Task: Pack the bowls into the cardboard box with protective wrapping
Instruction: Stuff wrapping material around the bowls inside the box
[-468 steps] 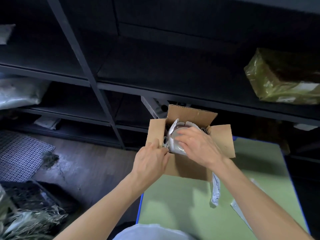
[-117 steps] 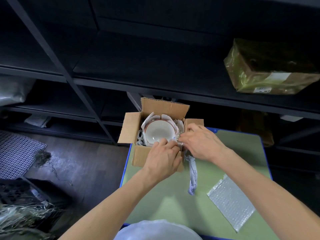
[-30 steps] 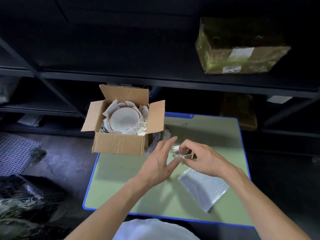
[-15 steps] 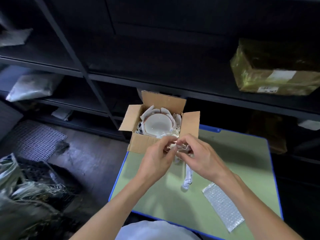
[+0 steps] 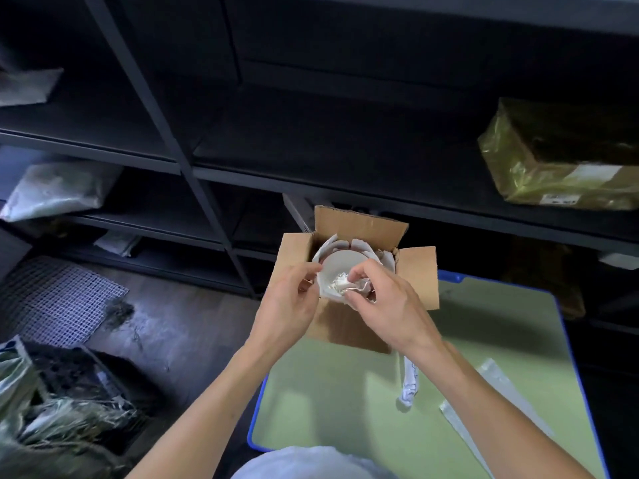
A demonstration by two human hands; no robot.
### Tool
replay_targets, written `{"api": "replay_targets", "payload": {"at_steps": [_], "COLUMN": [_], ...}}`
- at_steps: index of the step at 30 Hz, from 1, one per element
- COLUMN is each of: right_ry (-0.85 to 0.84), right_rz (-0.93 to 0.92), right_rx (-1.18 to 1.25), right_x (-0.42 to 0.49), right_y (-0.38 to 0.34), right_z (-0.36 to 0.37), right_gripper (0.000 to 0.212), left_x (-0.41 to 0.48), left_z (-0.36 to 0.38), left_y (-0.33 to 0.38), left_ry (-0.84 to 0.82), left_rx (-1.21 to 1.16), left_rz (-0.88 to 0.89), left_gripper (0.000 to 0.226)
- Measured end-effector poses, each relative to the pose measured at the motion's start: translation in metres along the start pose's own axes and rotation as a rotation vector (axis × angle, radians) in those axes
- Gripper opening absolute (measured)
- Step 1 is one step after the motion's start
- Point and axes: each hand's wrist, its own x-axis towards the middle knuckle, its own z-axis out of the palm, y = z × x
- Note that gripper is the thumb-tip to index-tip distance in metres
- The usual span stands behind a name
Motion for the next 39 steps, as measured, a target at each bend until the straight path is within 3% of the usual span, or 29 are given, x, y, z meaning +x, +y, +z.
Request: {"api": "replay_targets", "payload": {"at_steps": [12,20,25,32,39], "right_ry": [0.016,0.156,0.084,0.037,0.160], "right_rz": [0.099,0.129,0.146,0.080,0.122], "right_rx": [0.008,-0.177,-0.127,-0.182,-0.170], "right_x": [0.023,0.030,0.033,0.022,0.032], "right_y": [-0.033,-0.035,-0.036,-0.029,-0.030], "right_z": [0.069,0.082,0.086,0.076,0.081], "right_gripper": [0.018,0.019,0.019,0.042,0.014], "left_x": [0.035,0.060,0.074,0.080,0.079], "left_z": [-0.031,-0.025,-0.022,-0.027,-0.041], "left_y": [-0.027,-0.022,-0.021,-0.023,-0.024], "left_ry": [-0.091,-0.233,-0.290,-0.352,-0.430], "left_rx": [0.182,0.260,0.396,0.443,0.447], "left_rz": [-0.038,0.106,0.172,0.294,0.386], "left_gripper": [0.022,0.029,0.026,0.015,0.011]}}
